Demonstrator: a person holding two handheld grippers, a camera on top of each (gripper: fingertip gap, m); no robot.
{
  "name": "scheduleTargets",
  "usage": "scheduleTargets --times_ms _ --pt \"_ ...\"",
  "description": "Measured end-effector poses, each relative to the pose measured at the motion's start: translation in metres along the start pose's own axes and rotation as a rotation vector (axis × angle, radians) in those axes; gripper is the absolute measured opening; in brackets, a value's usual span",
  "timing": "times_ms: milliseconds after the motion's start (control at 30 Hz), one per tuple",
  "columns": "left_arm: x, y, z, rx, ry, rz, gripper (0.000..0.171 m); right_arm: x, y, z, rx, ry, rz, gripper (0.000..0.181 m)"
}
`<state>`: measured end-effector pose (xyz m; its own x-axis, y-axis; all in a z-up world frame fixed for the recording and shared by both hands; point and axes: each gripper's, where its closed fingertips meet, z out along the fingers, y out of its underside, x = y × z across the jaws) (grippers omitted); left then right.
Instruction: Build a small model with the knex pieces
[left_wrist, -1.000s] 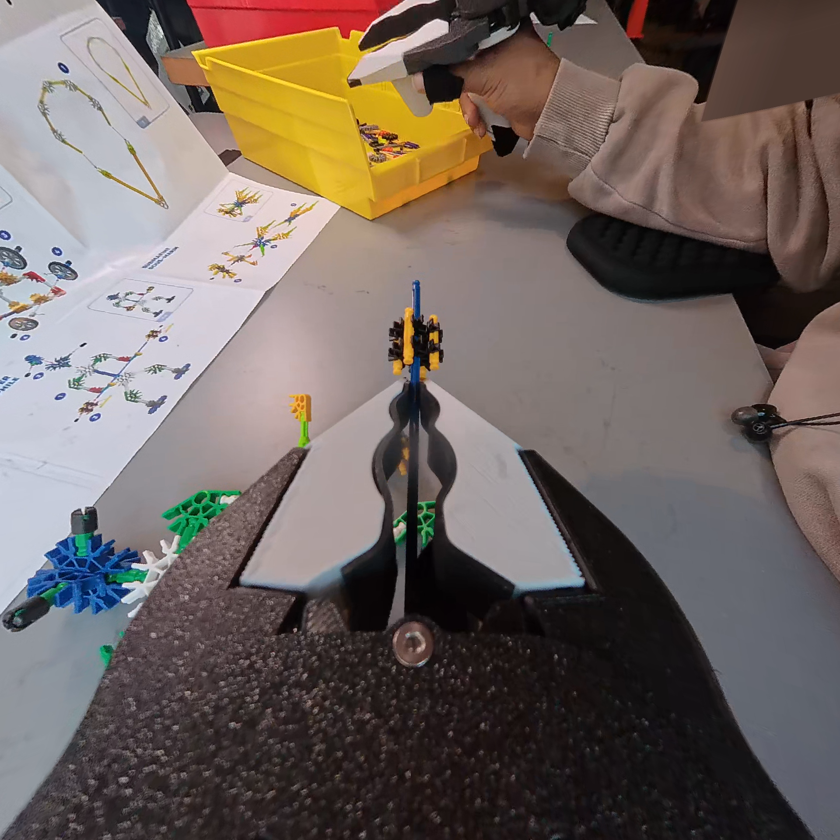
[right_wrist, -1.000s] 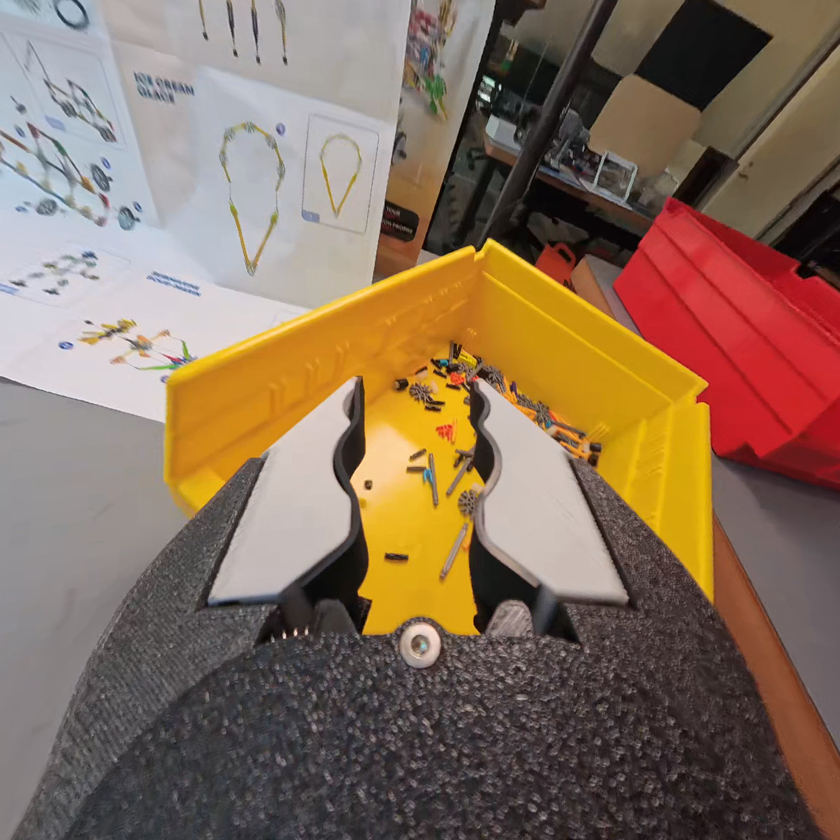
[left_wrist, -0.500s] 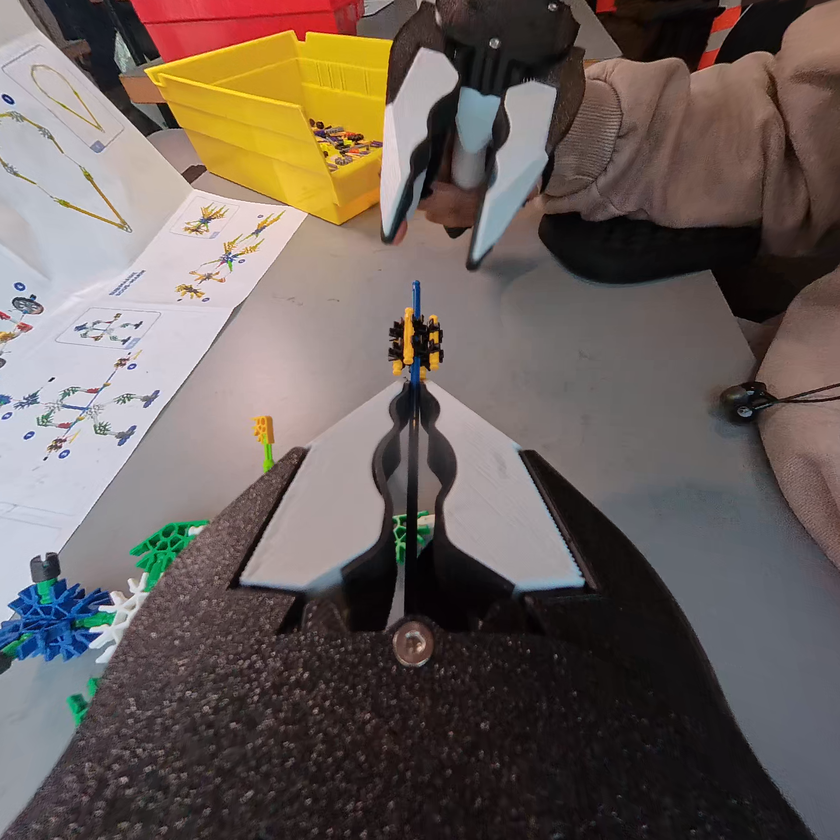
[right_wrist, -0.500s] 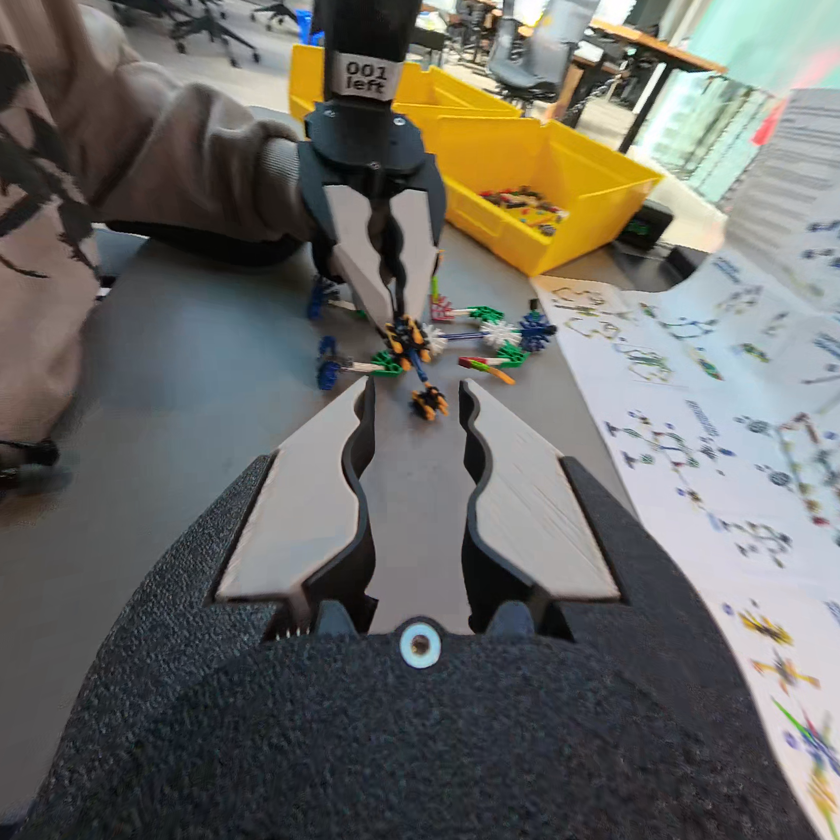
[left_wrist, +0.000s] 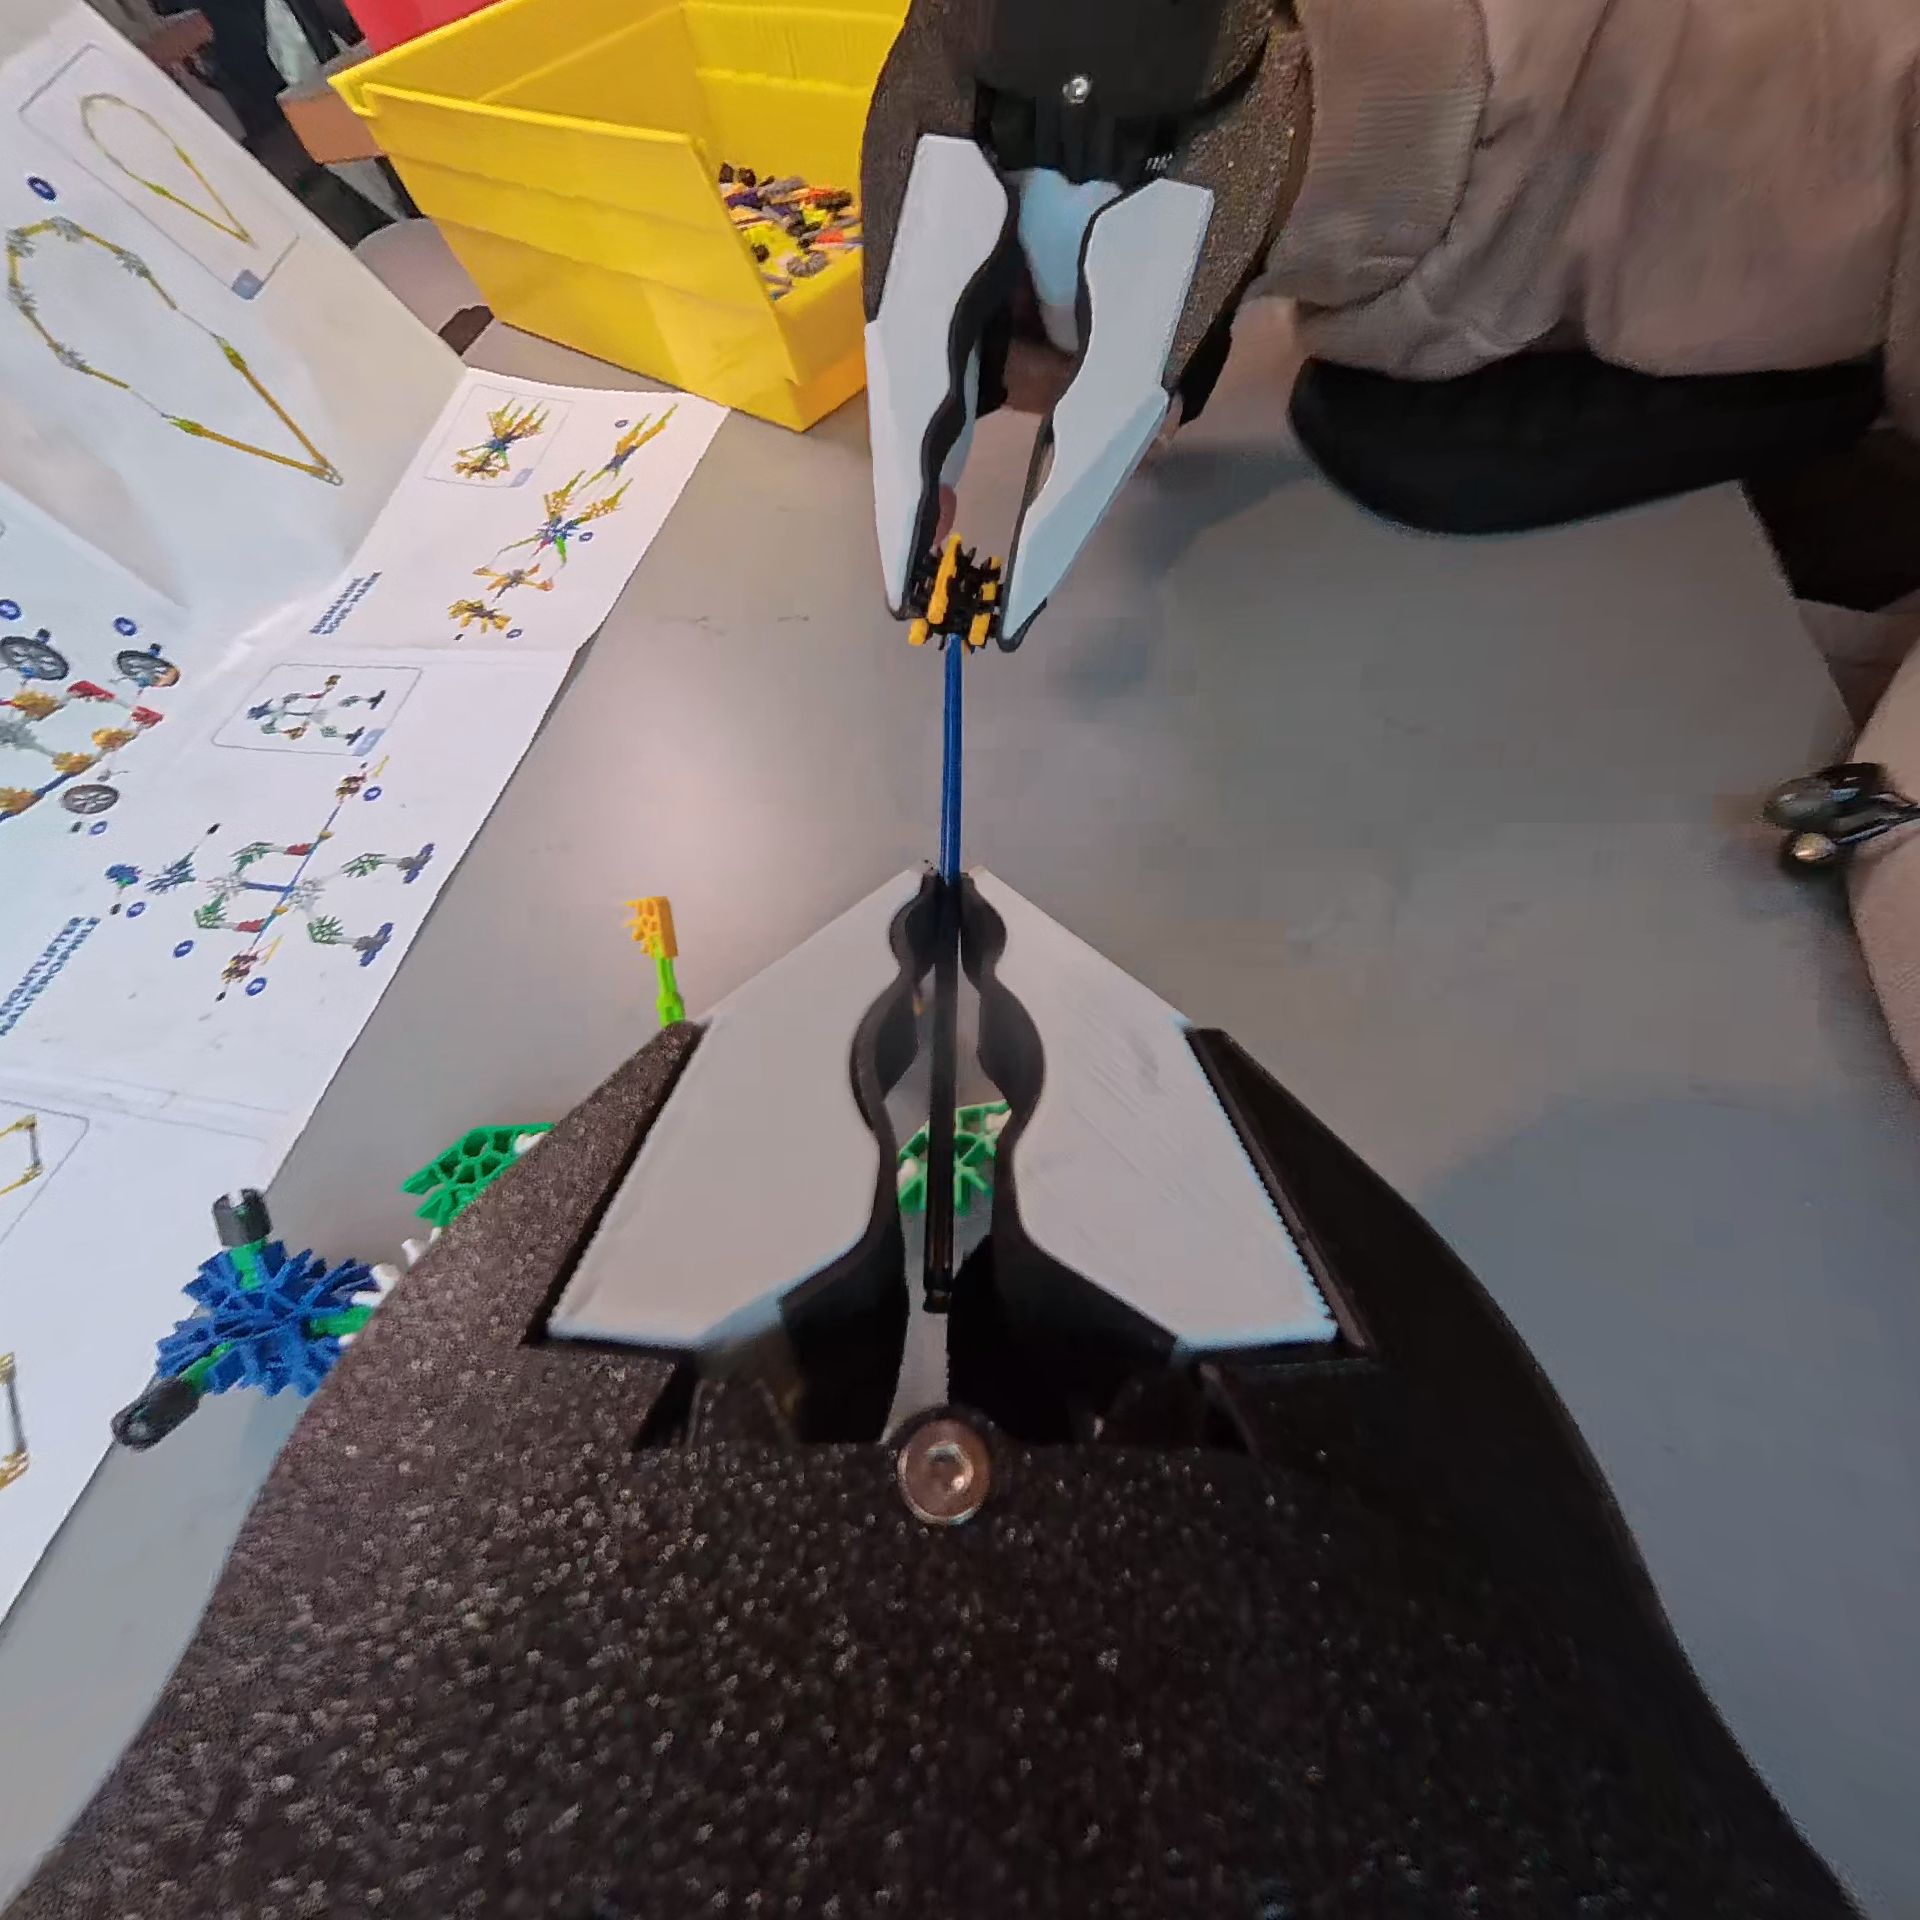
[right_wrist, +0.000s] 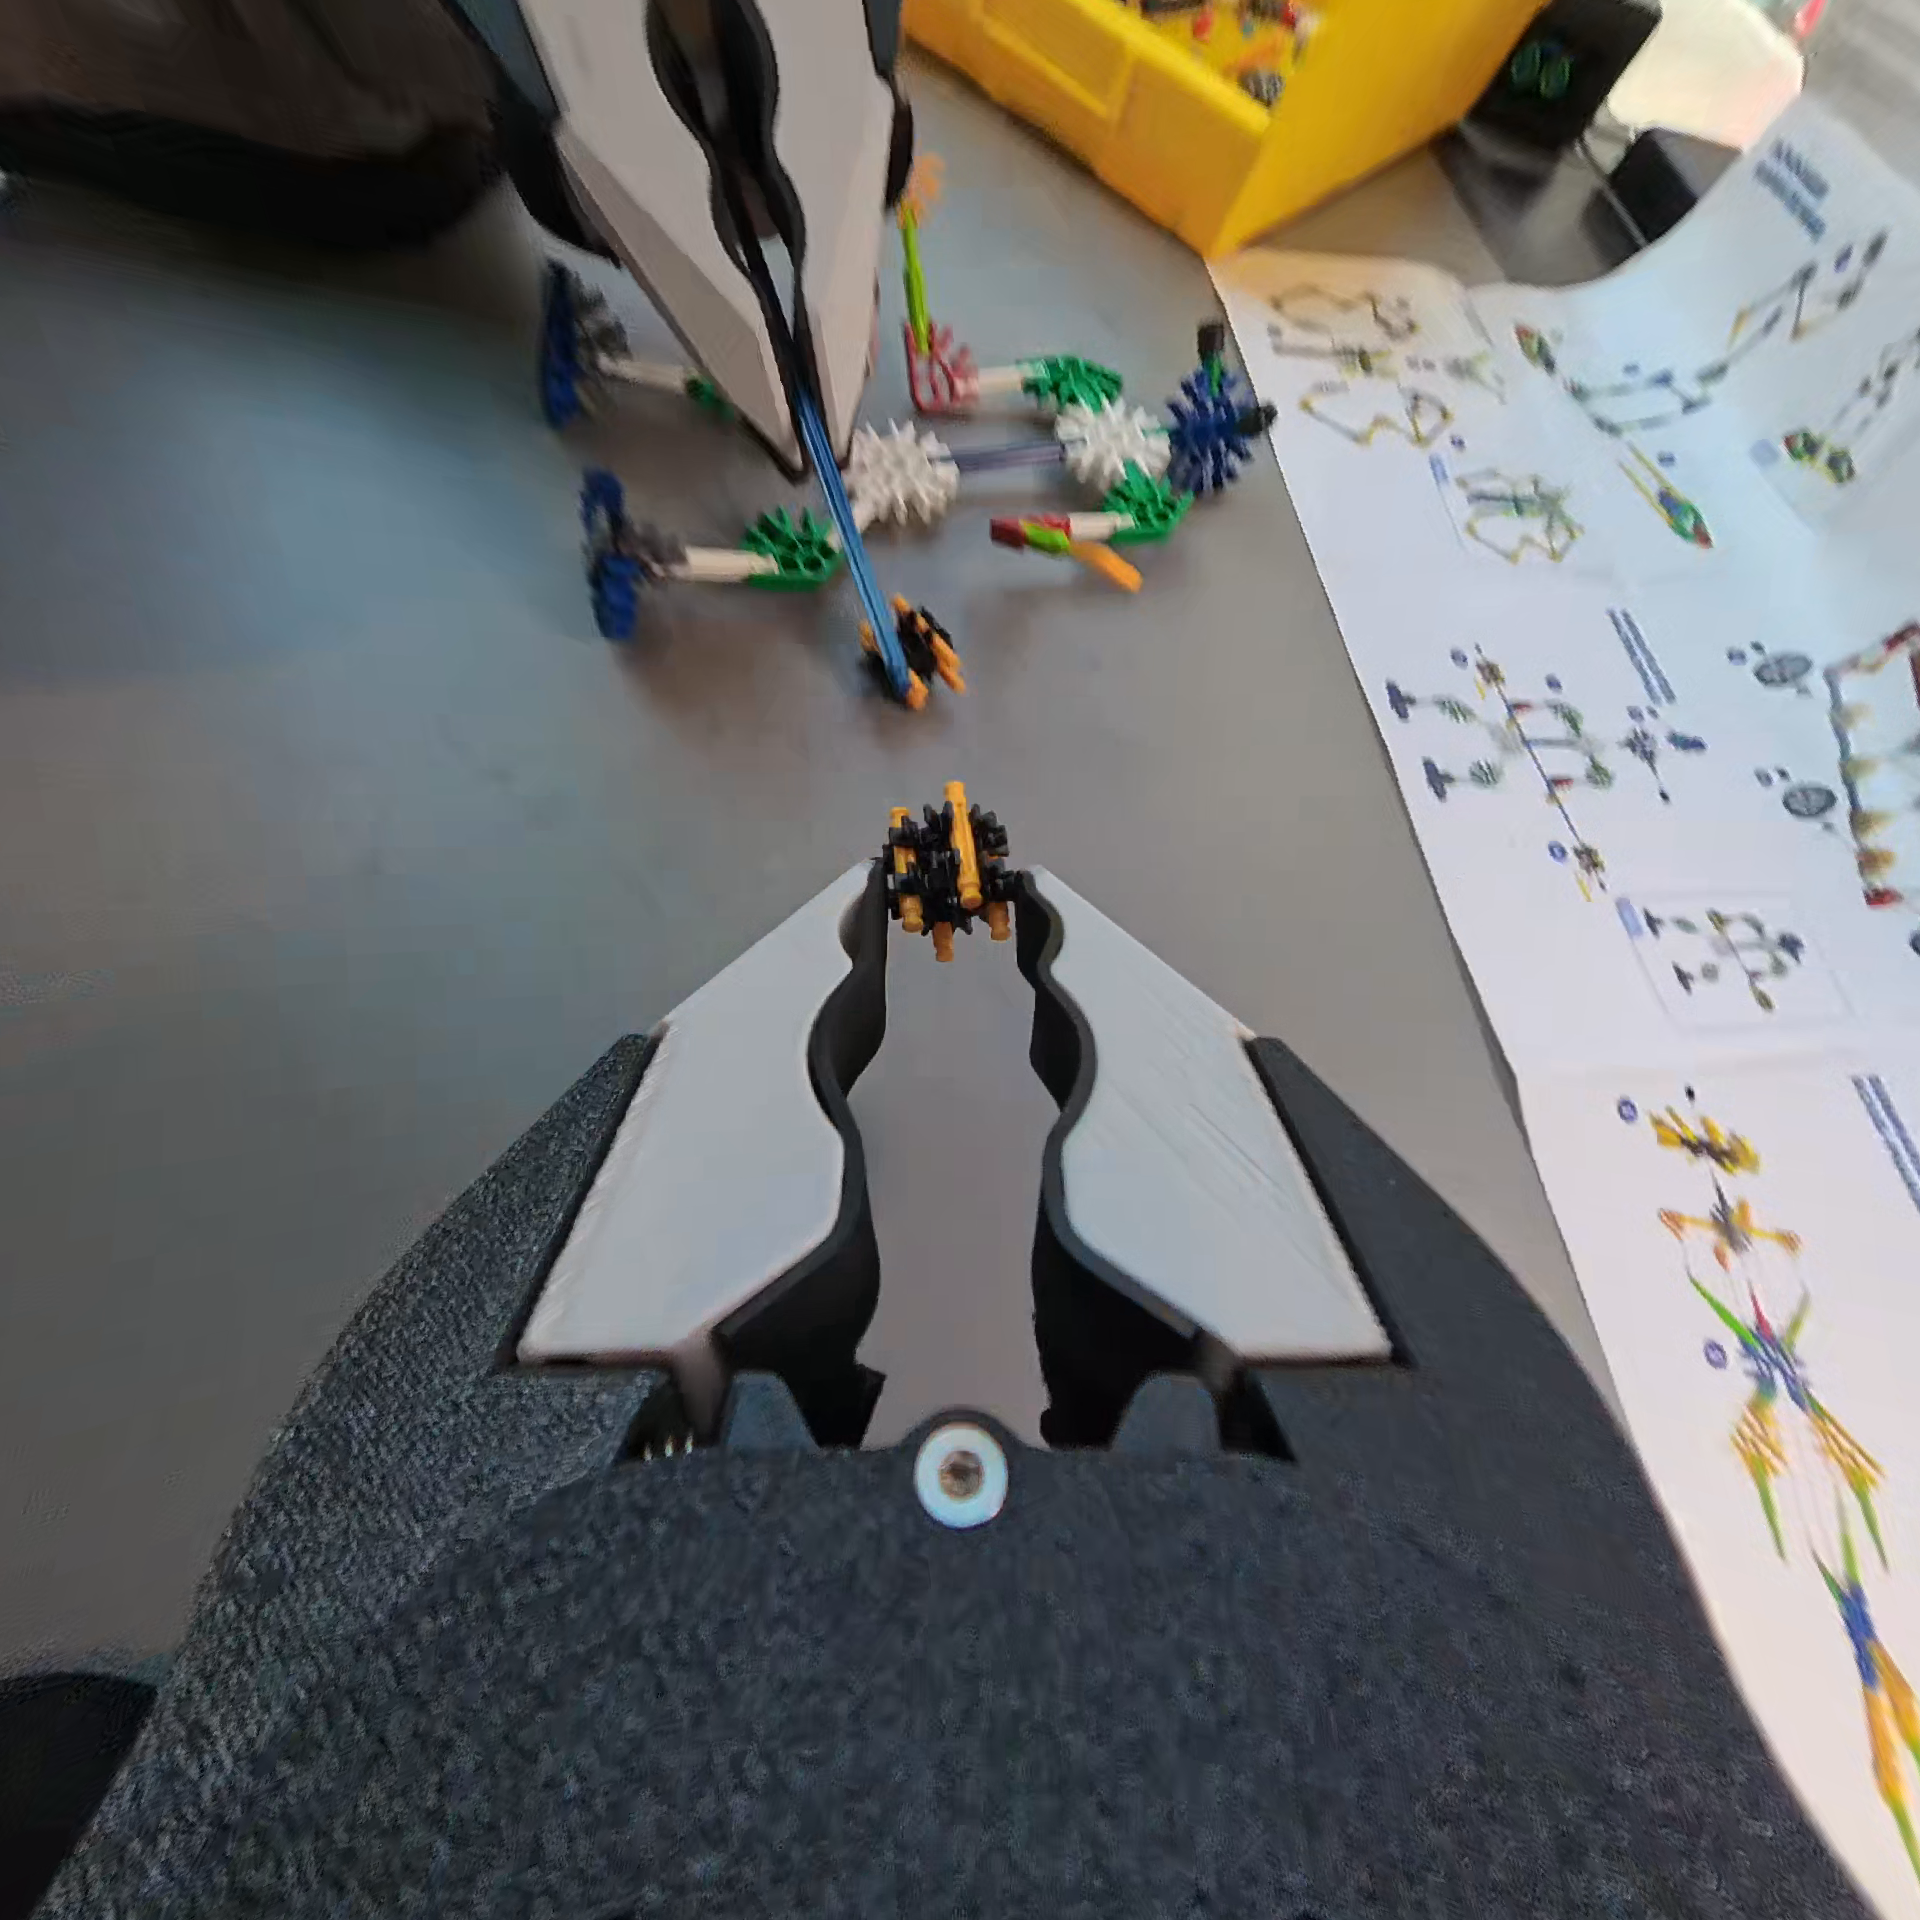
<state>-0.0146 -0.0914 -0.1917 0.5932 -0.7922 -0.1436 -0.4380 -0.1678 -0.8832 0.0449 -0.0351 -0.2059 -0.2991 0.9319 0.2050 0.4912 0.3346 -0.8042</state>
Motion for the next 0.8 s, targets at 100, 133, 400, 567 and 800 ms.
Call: scheduleTargets --times_ms 100,133,400,567,800 --pt "-0.015 0.005 -0.003 -0.027 -0.077 -0.001 0.003 0.022 0.030 -0.004 -0.128 0.086 0.068 0.023" --pt "-0.019 0.005 -0.003 -0.026 -0.098 -0.002 0.003 0.030 0.040 -0.006 -0.178 0.122 0.079 0.023" --pt "-0.023 0.011 0.001 -0.048 -0.125 -0.007 0.003 0.057 0.074 -0.036 -0.479 0.247 0.119 0.023" --pt "-0.022 0.011 0.002 -0.054 -0.126 0.000 0.003 0.060 0.070 -0.029 -0.465 0.266 0.124 0.034" --pt "-0.026 0.011 -0.001 -0.058 -0.154 0.013 0.003 0.067 0.045 -0.031 -0.292 0.332 0.105 0.040"
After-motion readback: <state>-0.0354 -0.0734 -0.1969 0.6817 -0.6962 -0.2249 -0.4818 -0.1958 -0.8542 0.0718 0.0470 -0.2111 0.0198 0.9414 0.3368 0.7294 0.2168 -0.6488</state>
